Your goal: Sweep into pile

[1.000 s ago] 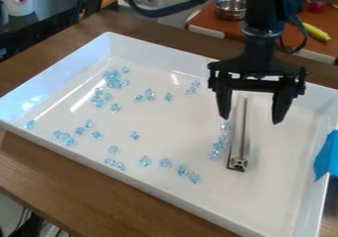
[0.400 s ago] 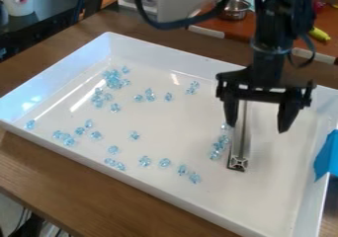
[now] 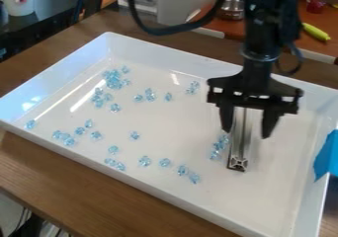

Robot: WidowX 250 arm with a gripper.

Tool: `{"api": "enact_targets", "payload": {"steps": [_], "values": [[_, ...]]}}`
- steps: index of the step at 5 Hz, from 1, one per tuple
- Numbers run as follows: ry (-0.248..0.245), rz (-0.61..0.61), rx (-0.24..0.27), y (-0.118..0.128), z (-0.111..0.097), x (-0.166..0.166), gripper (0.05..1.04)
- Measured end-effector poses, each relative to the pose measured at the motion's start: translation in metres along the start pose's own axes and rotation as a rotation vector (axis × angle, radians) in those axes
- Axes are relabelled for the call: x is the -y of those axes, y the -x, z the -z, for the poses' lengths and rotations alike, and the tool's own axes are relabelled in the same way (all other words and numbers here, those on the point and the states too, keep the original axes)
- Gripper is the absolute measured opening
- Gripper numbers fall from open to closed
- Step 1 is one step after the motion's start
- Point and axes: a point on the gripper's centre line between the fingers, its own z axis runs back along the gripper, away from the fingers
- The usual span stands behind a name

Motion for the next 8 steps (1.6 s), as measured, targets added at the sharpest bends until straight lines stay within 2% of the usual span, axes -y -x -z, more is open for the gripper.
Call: {"api": "enact_targets", "payload": {"steps": [1,2,3,5,6,7,8], "values": [[0.002,0.018,-0.019,0.001,0.004,-0.01,0.391],[0.005,0.018,-0.042,0.005,0.001,-0.032,0.375],[0.001,0.024,-0.039,0.008,0.001,-0.053,0.375],[-0.008,0.034,-0.016,0.007,0.002,-0.096,0.375],[-0.023,0.028,0.013,0.005,0.004,-0.112,0.375],[-0.037,0.011,0.011,0.0,0.003,-0.14,0.375],[-0.057,-0.022,-0.015,0.001,0.003,-0.172,0.375]]}}
